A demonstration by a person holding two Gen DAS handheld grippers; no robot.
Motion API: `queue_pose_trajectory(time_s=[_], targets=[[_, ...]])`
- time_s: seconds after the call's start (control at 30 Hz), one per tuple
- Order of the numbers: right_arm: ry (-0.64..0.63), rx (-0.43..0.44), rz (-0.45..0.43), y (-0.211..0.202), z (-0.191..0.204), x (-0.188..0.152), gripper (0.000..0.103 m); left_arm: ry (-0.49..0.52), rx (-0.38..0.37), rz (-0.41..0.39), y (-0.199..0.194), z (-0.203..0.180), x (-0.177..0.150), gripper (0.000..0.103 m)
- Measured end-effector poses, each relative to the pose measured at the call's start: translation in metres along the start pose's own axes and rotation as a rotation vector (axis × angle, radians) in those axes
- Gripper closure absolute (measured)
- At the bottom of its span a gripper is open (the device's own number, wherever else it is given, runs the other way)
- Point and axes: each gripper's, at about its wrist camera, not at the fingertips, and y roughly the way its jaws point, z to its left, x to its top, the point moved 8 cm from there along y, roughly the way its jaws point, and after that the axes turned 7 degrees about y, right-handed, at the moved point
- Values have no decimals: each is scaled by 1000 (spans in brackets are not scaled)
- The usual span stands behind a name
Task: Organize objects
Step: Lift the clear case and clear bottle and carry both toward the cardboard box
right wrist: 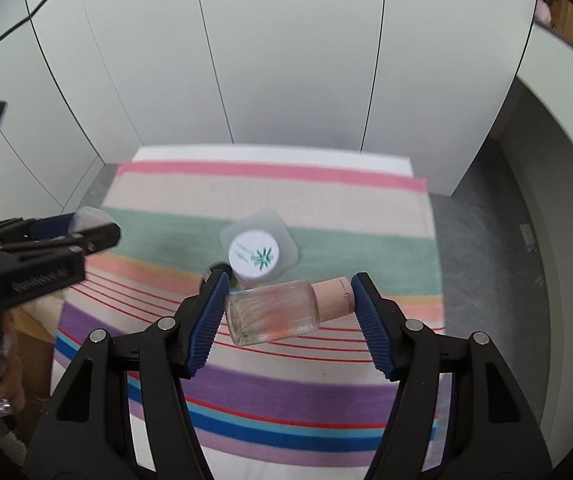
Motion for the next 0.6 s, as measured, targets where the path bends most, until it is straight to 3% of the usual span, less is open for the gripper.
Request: queue_pose_trajectory(time_s=[0.23,0.3,0.6], targets=[[9,-21,-90,-75,11,38,37,-63,28,-80,-84,22,22,44],[20,-29,-117,-96,13,52,37,-59,63,-93,-97,24,25,44],[59,-35,-200,-171,22,88,37,-39,56,-112,-143,19,26,44]])
